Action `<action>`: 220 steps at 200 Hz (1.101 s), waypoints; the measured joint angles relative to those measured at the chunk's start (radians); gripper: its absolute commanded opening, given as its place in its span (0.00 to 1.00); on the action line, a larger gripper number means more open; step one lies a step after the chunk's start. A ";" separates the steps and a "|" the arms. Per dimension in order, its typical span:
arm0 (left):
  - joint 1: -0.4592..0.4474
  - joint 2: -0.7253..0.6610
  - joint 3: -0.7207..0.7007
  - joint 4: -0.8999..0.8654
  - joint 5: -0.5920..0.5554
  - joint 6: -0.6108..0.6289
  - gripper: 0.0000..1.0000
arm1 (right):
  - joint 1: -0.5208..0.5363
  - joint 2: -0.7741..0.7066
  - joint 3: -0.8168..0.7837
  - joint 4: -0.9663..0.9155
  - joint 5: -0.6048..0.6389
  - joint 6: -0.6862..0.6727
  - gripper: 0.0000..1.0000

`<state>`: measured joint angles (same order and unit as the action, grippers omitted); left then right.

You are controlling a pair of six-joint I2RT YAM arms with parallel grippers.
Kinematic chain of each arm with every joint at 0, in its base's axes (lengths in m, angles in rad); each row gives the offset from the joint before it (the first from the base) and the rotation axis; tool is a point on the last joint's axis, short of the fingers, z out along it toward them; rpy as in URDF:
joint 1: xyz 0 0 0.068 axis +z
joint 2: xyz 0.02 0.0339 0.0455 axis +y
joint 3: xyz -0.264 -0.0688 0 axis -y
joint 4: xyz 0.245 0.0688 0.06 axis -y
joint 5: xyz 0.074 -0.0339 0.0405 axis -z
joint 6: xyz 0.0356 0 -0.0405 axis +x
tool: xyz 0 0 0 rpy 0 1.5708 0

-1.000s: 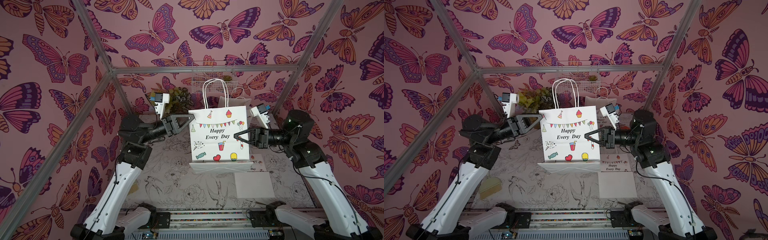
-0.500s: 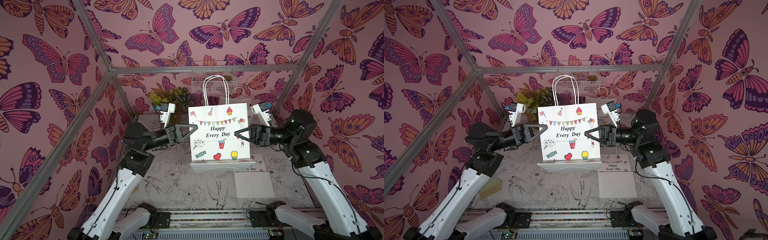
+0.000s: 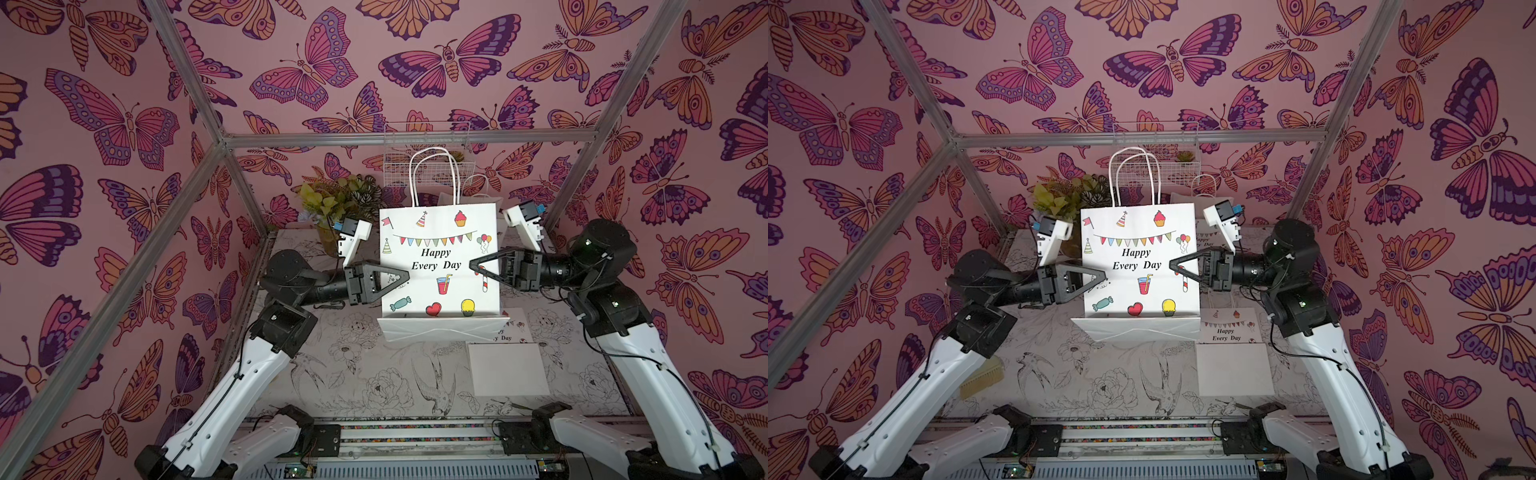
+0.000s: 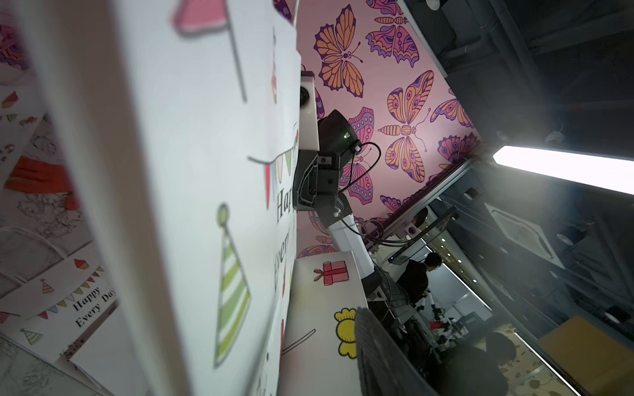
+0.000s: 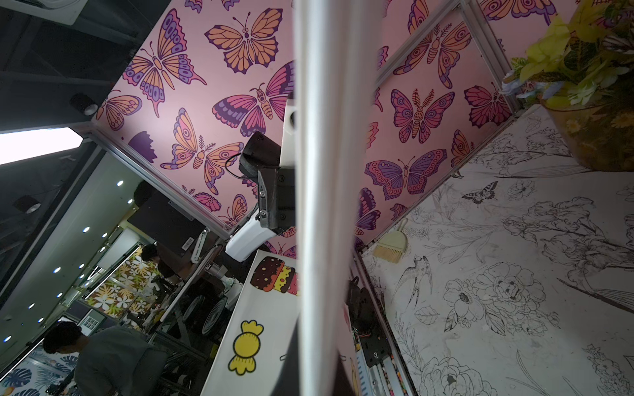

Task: Put away the paper bag
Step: Press the paper bag.

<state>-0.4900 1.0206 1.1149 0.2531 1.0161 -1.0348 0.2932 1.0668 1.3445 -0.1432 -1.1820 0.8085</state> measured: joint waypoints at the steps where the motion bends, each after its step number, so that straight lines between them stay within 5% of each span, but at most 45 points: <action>1: -0.002 0.000 -0.001 -0.002 0.000 -0.003 0.36 | 0.000 0.000 0.000 0.000 0.000 0.000 0.00; 29: -0.016 0.003 -0.008 -0.018 -0.001 0.013 0.00 | -0.004 0.000 0.000 0.019 0.002 0.013 0.00; 98: -0.016 0.014 0.003 -0.053 -0.008 0.041 0.00 | -0.042 0.086 0.140 0.054 -0.017 0.034 0.33; 109: -0.017 0.013 0.003 -0.063 -0.015 0.050 0.00 | -0.045 0.103 0.156 0.085 -0.020 0.048 0.32; 147: -0.017 -0.005 0.003 -0.111 -0.034 0.082 0.00 | -0.056 0.134 0.164 0.155 -0.034 0.102 0.00; 195: -0.020 -0.013 0.011 -0.132 -0.041 0.100 0.00 | -0.056 0.135 0.164 0.174 -0.047 0.111 0.00; 220: -0.020 -0.014 0.013 -0.148 -0.040 0.110 0.00 | -0.069 0.138 0.177 0.169 -0.060 0.108 0.23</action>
<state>-0.5098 1.0069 1.1282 0.1047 0.9756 -0.9249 0.2241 1.2049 1.5211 0.0254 -1.2415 0.9169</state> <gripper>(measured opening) 0.042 0.168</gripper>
